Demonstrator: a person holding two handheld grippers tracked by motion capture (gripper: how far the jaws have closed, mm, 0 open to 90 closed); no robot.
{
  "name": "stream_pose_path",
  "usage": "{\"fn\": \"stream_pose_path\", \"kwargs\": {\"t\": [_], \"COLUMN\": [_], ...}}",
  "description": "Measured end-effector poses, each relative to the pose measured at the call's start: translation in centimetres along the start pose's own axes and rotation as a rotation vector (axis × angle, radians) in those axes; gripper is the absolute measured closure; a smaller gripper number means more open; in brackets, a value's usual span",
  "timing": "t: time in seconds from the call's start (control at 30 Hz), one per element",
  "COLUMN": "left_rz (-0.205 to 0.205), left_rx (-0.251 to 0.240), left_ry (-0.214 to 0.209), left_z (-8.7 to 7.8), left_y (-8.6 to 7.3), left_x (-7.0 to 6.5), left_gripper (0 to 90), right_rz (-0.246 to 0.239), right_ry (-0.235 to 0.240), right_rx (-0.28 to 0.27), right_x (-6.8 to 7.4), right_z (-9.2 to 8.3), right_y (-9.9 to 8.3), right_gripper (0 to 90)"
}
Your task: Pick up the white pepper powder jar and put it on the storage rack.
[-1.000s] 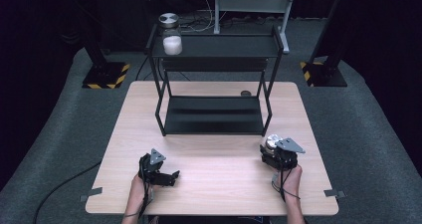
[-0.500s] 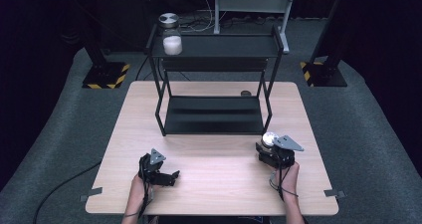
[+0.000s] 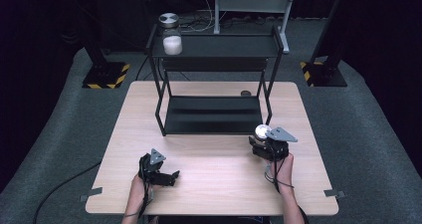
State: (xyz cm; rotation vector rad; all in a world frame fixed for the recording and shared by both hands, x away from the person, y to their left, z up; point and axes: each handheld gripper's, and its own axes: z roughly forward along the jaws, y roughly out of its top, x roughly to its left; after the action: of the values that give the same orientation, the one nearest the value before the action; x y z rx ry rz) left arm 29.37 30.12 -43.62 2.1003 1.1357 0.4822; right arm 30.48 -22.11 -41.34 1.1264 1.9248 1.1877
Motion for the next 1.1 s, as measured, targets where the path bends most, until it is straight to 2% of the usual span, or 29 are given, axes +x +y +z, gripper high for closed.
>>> {"fn": "stream_pose_path", "kwargs": {"t": [0.5,1.1], "left_rz": [0.001,0.002], "left_rx": [-0.001,-0.001], "left_ry": [0.000,0.001], "left_z": [0.0,0.0], "left_y": [0.0,0.0], "left_x": [0.0,0.0], "left_gripper": [0.2,0.2], "right_rz": [-0.018,-0.040], "right_ry": [0.023,0.022], "right_rx": [-0.014,-0.033], "right_x": [-0.6,-0.9], "right_z": [0.7,1.0], "right_y": [2.4,4.7], "right_gripper": [30.2,30.2]}}
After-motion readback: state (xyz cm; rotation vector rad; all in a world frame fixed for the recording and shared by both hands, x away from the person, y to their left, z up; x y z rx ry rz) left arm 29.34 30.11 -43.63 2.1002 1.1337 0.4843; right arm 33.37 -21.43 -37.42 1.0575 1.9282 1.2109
